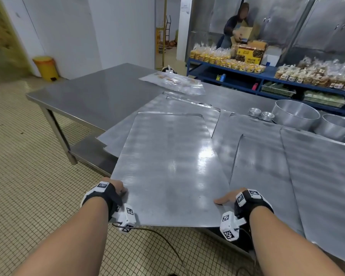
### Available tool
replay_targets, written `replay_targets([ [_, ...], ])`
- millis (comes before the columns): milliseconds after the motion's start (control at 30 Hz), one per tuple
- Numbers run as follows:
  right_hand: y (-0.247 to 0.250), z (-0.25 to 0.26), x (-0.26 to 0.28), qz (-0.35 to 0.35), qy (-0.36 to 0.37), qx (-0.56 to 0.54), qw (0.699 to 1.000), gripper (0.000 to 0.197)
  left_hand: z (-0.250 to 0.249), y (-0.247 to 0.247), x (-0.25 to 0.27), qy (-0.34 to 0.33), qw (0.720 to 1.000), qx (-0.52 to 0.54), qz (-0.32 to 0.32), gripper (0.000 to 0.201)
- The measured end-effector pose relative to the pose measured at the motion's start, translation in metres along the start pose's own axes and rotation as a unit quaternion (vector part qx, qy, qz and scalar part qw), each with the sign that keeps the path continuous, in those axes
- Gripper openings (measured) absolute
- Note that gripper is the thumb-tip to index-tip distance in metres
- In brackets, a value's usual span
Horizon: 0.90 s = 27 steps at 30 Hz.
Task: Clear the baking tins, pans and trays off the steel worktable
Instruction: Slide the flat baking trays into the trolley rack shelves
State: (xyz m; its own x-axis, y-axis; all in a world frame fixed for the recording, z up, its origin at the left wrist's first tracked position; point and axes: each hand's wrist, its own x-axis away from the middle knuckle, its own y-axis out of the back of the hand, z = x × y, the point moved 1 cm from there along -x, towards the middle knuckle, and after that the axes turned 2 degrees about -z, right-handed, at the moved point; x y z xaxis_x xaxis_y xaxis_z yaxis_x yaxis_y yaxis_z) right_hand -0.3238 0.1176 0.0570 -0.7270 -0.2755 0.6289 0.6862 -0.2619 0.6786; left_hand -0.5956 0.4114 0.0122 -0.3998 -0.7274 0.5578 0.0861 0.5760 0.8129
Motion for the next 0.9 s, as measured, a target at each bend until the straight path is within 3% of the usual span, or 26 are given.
replay_targets([
  [100,0.004,0.027,0.003,0.018,0.026,0.047,0.998,0.033,-0.008,0.017,-0.024,0.019,0.998,0.044,-0.044,0.051],
  [200,0.006,0.050,-0.006,0.030,0.051,0.075,0.995,0.047,-0.016,0.036,-0.051,0.044,0.990,0.095,-0.097,0.048],
  [367,0.008,0.080,-0.034,0.044,0.050,0.120,0.991,0.037,-0.020,0.067,-0.093,0.103,0.978,0.173,-0.051,0.039],
  [467,0.006,0.096,-0.044,0.060,0.032,0.119,0.991,0.052,-0.018,0.077,-0.119,0.116,0.970,0.206,-0.058,0.036],
  [567,0.002,0.106,-0.055,0.056,0.010,0.117,0.992,0.061,-0.020,0.084,-0.133,0.100,0.967,0.221,-0.080,0.030],
  [667,-0.004,0.115,-0.058,0.055,-0.012,0.112,0.992,0.069,-0.020,0.087,-0.150,0.078,0.965,0.233,-0.096,0.048],
  [733,-0.009,0.123,-0.058,0.062,-0.015,0.088,0.994,0.064,-0.018,0.093,-0.162,0.084,0.971,0.209,-0.078,0.044],
  [800,-0.014,0.129,-0.054,0.060,-0.034,0.058,0.996,0.059,-0.016,0.106,-0.170,0.069,0.980,0.176,-0.062,0.022],
  [900,-0.022,0.137,-0.058,0.035,-0.061,0.026,0.997,0.061,-0.016,0.119,-0.188,0.008,0.994,0.102,-0.036,0.032],
])
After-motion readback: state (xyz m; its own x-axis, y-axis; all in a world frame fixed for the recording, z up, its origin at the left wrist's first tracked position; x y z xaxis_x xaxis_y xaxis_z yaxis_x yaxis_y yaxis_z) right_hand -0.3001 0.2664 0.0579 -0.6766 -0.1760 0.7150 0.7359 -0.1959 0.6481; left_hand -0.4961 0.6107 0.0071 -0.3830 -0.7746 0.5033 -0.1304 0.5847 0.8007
